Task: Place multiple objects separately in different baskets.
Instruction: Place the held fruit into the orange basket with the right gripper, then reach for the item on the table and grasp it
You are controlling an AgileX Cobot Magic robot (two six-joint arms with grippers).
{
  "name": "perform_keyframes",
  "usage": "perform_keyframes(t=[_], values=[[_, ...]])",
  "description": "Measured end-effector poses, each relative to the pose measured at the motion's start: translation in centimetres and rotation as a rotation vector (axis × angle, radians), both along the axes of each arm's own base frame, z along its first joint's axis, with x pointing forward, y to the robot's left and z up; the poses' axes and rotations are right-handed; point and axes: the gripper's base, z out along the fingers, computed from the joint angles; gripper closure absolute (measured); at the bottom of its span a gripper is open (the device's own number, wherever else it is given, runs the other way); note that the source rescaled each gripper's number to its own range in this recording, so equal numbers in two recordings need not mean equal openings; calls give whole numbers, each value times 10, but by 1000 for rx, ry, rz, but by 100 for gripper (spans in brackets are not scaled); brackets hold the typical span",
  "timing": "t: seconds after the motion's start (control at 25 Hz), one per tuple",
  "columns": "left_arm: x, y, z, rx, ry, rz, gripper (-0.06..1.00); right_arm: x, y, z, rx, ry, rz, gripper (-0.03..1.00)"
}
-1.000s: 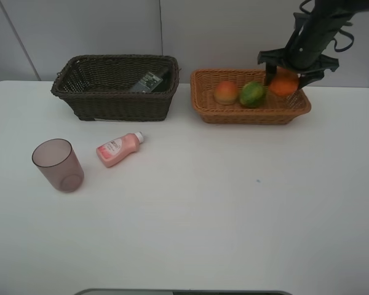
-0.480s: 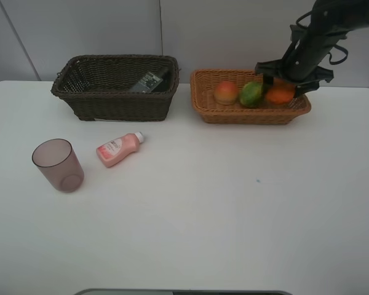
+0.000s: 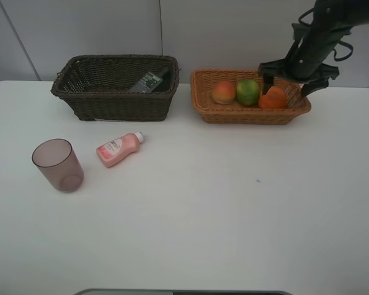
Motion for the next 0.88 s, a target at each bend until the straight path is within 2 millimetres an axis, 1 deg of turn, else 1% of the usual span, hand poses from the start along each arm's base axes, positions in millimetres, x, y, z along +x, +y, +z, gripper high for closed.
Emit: perform_keyframes(t=[0.24, 0.36, 0.44, 0.52, 0.56, 0.6, 0.68, 0.76, 0.88], values=[[0, 0, 0, 0, 0, 0, 2, -19, 0, 37, -12, 27, -16, -3], [0, 0, 0, 0, 0, 0, 2, -34, 3, 61, -2, 41, -21, -3], [0, 0, 0, 0, 0, 0, 2, -48, 7, 77, -9, 38, 8, -3], [0, 0, 0, 0, 0, 0, 2, -68, 11, 97, -14, 9, 45, -3], [0, 0, 0, 0, 0, 0, 2, -79, 14, 104, -14, 1, 63, -3], [0, 0, 0, 0, 0, 0, 2, -93, 16, 112, -13, -19, 81, -3], [0, 0, 0, 0, 0, 0, 2, -122, 23, 127, -2, -68, 128, -3], [0, 0, 0, 0, 0, 0, 2, -157, 25, 141, 17, -135, 172, -3], [0, 0, 0, 0, 0, 0, 2, -207, 23, 150, 42, -212, 231, -3]])
